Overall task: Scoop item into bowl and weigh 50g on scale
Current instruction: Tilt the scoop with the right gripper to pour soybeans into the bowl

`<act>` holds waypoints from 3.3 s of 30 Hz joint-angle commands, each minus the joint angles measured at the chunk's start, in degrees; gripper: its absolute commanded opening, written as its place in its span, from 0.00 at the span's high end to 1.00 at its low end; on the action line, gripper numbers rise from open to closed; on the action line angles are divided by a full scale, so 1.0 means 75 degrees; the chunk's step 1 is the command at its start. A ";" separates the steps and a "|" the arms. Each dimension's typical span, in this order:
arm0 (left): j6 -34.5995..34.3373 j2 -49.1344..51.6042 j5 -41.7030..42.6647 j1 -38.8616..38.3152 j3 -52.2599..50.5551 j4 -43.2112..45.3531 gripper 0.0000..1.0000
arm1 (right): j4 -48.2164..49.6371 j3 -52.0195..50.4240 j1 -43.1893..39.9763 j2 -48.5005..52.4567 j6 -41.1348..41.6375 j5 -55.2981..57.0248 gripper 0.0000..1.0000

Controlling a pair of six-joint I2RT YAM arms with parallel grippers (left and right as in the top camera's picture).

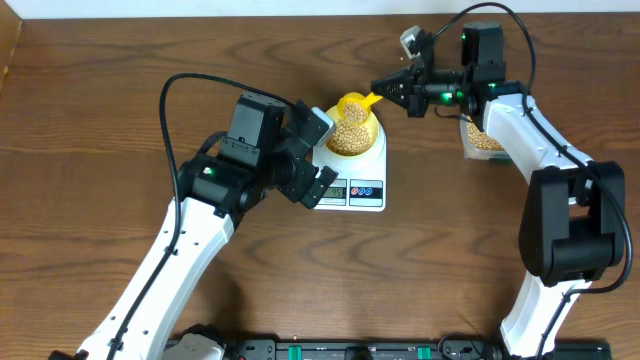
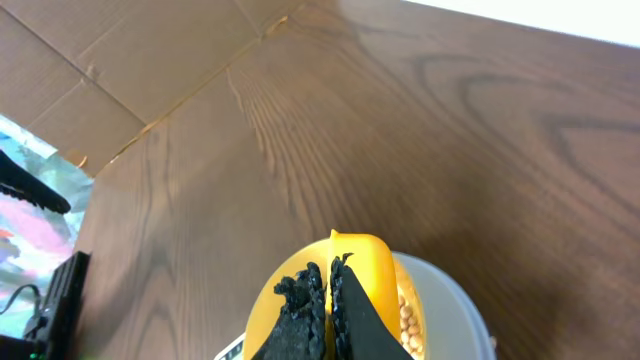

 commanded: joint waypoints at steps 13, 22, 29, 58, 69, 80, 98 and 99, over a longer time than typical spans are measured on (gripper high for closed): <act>0.0128 0.0058 0.0073 0.0017 -0.0055 -0.0012 0.02 | 0.0391 -0.0041 0.0111 0.0076 -0.0274 -0.0259 0.99; 0.0128 0.0058 0.0073 0.0017 -0.0055 -0.0012 0.03 | 0.0283 -0.0041 0.0111 0.0079 -0.0335 -0.0277 0.99; 0.0128 0.0058 0.0073 0.0017 -0.0055 -0.0012 0.02 | 0.0146 -0.0041 0.0111 0.0079 -0.0341 -0.0268 0.99; 0.0128 0.0058 0.0073 0.0017 -0.0055 -0.0012 0.02 | -0.0020 -0.0041 0.0152 0.0079 -0.0353 -0.0860 0.99; 0.0128 0.0058 0.0073 0.0017 -0.0055 -0.0012 0.02 | 0.0111 -0.0041 0.0152 0.0079 -0.0428 -0.0787 0.99; 0.0128 0.0058 0.0073 0.0017 -0.0055 -0.0012 0.02 | 0.0169 -0.0041 0.0152 0.0079 -0.0425 -0.0761 0.99; 0.0128 0.0058 0.0070 0.0017 -0.0055 -0.0009 0.02 | 0.0137 -0.0041 0.0157 0.0079 -0.0425 -0.0761 0.99; 0.0128 0.0058 0.0070 0.0017 -0.0055 -0.0012 0.03 | 0.0137 -0.0041 0.0157 0.0079 -0.0425 -0.0761 0.99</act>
